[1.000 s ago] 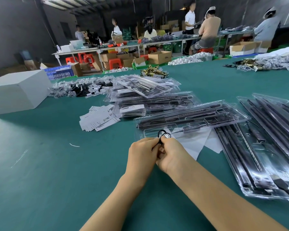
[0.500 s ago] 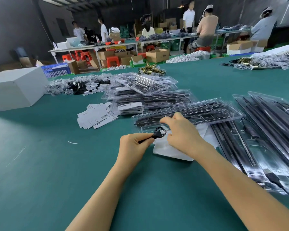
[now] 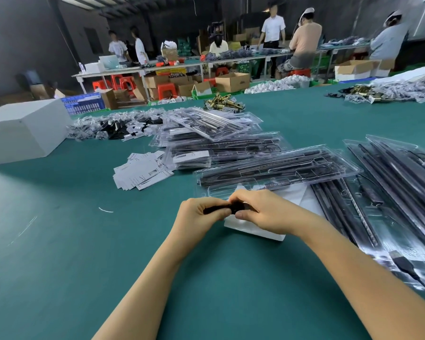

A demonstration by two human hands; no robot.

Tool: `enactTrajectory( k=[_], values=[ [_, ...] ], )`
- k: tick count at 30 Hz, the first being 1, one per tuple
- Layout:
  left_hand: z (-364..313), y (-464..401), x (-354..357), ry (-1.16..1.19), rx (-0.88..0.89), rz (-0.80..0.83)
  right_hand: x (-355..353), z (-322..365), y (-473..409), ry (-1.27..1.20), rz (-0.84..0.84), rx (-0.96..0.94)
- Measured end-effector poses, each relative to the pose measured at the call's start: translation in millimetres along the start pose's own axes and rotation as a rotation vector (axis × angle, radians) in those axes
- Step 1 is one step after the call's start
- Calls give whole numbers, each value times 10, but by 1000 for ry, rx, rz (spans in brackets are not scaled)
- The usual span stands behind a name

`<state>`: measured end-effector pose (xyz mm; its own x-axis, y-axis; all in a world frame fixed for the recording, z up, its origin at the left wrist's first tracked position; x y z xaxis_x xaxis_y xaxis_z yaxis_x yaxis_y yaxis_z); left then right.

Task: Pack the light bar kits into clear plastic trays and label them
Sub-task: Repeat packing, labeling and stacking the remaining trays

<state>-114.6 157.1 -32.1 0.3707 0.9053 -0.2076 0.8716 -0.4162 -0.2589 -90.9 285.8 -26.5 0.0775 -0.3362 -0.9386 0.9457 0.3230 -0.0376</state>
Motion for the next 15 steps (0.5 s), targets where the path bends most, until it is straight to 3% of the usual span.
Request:
enactTrajectory(
  k=[10,15],
  values=[
    [120,-20,-118,375,-115,-160,170,186,-90,412,-213,-20],
    [119,-24,-125,343,-109,-145,149,227,-50,466,-296,-50]
  ],
)
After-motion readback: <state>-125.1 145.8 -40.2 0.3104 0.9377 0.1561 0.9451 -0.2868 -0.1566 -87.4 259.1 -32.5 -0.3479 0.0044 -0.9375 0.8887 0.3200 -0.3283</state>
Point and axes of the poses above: each hand's wrist, its own y-axis away from the middle knuckle, its own x-axis out of the palm, z = x × y, the point moved 8 cm from there along -y, towards the middle knuckle, and after that the axes turned 12 degrees about y, right-handed, at the moved point
